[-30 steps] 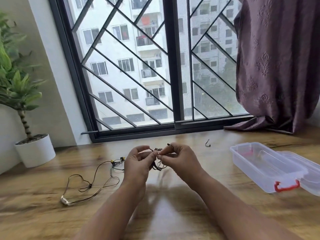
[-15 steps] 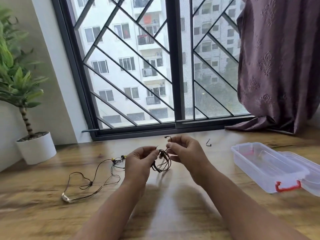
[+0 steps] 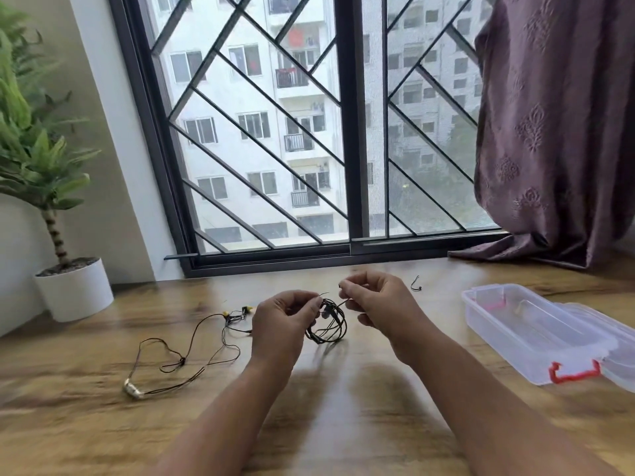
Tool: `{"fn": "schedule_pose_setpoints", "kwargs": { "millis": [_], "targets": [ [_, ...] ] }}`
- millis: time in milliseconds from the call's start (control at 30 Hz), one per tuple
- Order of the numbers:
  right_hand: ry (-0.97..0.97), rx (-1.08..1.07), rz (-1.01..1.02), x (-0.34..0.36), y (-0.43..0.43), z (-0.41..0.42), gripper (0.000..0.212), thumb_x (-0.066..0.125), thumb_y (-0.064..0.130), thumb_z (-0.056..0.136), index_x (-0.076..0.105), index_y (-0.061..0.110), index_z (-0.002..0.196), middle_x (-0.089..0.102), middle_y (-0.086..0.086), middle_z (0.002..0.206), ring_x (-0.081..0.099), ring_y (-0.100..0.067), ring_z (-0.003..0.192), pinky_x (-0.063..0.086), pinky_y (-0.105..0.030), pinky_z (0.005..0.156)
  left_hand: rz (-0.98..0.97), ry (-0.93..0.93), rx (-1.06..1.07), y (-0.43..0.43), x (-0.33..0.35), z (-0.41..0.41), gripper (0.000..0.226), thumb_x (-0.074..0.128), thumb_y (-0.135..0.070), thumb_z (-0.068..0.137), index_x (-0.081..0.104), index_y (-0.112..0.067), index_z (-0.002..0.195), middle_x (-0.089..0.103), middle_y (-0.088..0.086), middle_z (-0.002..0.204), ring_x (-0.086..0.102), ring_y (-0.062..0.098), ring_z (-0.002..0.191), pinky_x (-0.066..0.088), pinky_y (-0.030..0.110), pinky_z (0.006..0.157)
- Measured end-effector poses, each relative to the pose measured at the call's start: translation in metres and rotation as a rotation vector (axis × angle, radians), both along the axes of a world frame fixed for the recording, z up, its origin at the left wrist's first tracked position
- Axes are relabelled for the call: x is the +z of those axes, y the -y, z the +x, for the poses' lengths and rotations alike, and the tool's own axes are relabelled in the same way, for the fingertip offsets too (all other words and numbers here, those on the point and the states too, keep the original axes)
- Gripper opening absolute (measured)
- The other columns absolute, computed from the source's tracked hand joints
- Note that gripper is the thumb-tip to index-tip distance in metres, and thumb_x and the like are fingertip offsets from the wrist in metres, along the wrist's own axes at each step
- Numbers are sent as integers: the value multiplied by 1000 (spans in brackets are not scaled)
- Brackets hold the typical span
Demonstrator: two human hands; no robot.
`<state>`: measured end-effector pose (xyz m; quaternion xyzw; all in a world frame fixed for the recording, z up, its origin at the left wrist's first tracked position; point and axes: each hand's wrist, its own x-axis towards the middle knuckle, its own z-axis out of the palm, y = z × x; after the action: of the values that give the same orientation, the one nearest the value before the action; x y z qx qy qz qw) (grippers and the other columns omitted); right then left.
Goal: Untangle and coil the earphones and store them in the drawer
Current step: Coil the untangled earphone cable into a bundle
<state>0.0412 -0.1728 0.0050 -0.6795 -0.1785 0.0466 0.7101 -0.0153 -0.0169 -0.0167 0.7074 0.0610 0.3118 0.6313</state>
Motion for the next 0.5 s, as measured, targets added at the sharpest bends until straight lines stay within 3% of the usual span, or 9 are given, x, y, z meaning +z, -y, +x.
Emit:
{"fn": "schedule_pose_setpoints", "kwargs": {
  "millis": [100, 267, 400, 500],
  "targets": [
    [-149, 43, 99, -2, -4, -3, 4, 73, 22, 93, 73, 18, 93, 78, 4, 85, 61, -4, 67, 48, -21, 62, 48, 8, 6, 2, 1, -3, 3, 80, -10, 83, 79, -12, 84, 77, 8, 74, 62, 10, 61, 53, 24, 61],
    [-438, 161, 416, 1, -13, -11, 9, 69, 3, 94, 68, 9, 88, 75, -5, 71, 65, -5, 49, 49, -17, 43, 106, 3, 50, 4, 2, -4, 4, 79, -11, 82, 78, -13, 79, 75, 6, 70, 61, 10, 58, 51, 26, 60],
    [-501, 176, 491, 3, -14, -15, 11, 64, -3, 95, 65, 4, 87, 73, -6, 64, 65, -8, 45, 49, -17, 40, 161, -4, 106, 4, 2, -3, 4, 80, -15, 82, 78, -15, 78, 75, 1, 70, 65, 13, 64, 54, 33, 66],
    [-523, 167, 519, 3, -15, -17, 12, 62, -6, 95, 63, 2, 86, 71, -7, 61, 65, -10, 44, 51, -18, 42, 213, 0, 145, 6, 2, -4, 5, 80, -16, 80, 77, -17, 77, 75, -3, 68, 66, 7, 63, 55, 30, 64]
  ]
}}
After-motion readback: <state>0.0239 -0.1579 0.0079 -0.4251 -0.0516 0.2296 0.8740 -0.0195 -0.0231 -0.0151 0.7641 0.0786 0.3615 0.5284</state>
